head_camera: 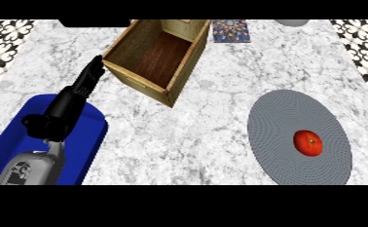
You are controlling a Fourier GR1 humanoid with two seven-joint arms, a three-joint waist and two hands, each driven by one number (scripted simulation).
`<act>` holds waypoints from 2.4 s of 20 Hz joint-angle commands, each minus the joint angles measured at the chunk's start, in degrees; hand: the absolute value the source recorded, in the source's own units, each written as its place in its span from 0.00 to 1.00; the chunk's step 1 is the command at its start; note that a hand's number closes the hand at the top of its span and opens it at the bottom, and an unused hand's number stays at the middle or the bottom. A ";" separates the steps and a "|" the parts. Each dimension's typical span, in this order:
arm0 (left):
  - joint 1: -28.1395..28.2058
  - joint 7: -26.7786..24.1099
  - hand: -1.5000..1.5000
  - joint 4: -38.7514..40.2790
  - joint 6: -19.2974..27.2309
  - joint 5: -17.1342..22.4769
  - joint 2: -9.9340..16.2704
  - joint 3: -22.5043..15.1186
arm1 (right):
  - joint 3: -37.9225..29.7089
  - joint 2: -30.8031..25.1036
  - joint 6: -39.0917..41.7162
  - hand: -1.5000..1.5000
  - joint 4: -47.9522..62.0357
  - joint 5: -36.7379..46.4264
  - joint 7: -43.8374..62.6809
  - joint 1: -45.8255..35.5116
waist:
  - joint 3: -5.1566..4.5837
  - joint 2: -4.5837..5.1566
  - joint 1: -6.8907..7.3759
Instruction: Pick the tomato from the placemat and place it in the basket
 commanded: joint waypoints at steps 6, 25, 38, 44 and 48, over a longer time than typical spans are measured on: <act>-0.62 4.87 0.50 -3.49 -4.49 2.27 1.31 4.57 | 3.32 8.41 -7.22 0.00 12.87 13.96 -14.80 -0.63 | 0.00 -0.05 0.09; 3.95 3.14 0.50 -6.42 -6.37 -5.26 -5.15 4.90 | 6.06 18.79 -6.59 0.00 14.21 23.61 -16.65 -6.59 | -0.03 -0.06 0.14; 0.02 -1.91 0.50 2.10 -8.22 -7.01 -7.16 8.71 | 6.84 20.63 -7.59 0.00 26.14 33.06 -19.09 -11.43 | -0.03 0.05 0.16; -0.52 6.18 0.50 -5.69 -7.78 -7.73 -8.31 7.77 | 7.71 23.36 -11.16 0.00 29.36 36.44 -20.48 -10.97 | -0.02 -0.01 0.20; 1.84 -0.36 0.50 -0.97 -9.19 -8.55 -8.14 8.81 | 4.27 20.10 -8.95 0.00 32.70 35.58 -22.29 -11.09 | -0.03 0.01 0.12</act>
